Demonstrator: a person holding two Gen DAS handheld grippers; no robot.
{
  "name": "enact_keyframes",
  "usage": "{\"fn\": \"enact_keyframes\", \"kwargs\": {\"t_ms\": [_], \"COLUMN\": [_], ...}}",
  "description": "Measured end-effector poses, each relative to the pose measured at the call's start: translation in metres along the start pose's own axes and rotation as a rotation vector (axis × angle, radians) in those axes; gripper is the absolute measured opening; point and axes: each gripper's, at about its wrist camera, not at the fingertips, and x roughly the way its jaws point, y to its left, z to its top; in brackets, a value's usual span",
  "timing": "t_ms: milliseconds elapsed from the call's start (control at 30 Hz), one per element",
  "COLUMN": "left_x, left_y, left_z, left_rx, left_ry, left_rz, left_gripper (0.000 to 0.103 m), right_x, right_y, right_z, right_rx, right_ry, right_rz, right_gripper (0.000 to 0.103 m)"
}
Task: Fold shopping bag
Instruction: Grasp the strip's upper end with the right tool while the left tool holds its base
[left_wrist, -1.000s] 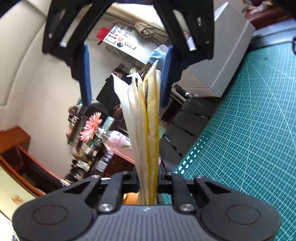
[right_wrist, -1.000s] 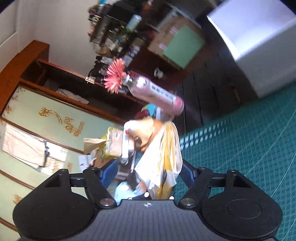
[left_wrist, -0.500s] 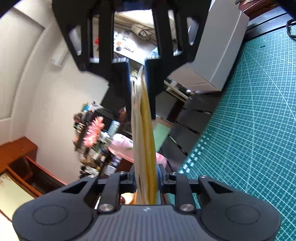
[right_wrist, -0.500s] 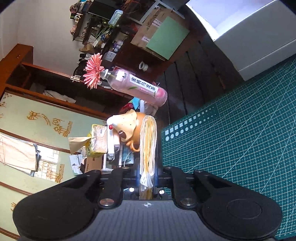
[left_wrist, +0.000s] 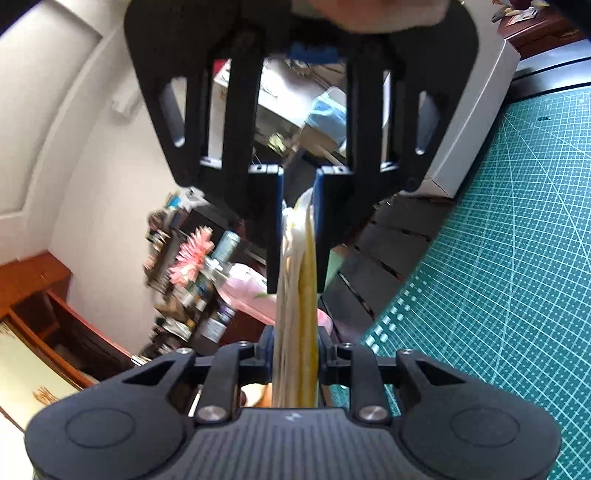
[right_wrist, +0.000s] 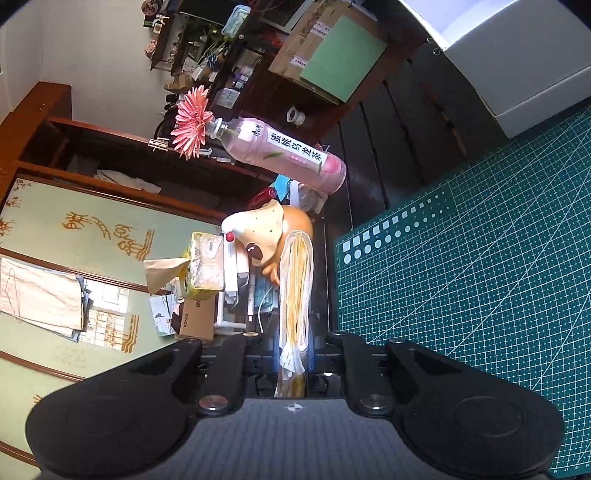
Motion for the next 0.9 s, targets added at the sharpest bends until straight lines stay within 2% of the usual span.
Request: {"fn": "enact_keyframes", "kwargs": {"t_ms": [200, 333, 433, 600, 667, 700, 900], "left_x": [-0.006, -0.012, -0.012, -0.013, -0.015, -0.016, -0.017], "left_y": [0.007, 0.013, 0.013, 0.012, 0.011, 0.009, 0.006], "left_z": [0.001, 0.002, 0.002, -0.003, -0.007, -0.009, -0.010], "left_rx": [-0.021, -0.034, -0.025, -0.038, -0.065, -0.046, 0.011], "left_ry": [0.020, 0.019, 0.030, 0.005, -0.036, -0.051, -0.079], "left_rz": [-0.019, -0.038, -0.041, -0.006, 0.036, 0.056, 0.022], "left_gripper": [0.030, 0.030, 0.026, 0.024, 0.024, 0.024, 0.024], "right_x": [0.004, 0.007, 0.008, 0.009, 0.010, 0.010, 0.013], "right_y": [-0.005, -0.007, -0.008, -0.002, -0.001, -0.002, 0.000], "right_z": [-0.001, 0.000, 0.000, -0.002, -0.002, -0.002, -0.003], "right_rx": [0.026, 0.043, 0.033, -0.001, -0.008, -0.007, -0.016], "right_ry": [0.025, 0.045, 0.054, 0.056, 0.059, 0.062, 0.065], "right_rz": [0.012, 0.030, 0.021, 0.016, 0.016, 0.021, 0.009], "right_gripper": [0.013, 0.014, 0.014, 0.014, 0.014, 0.014, 0.014]}}
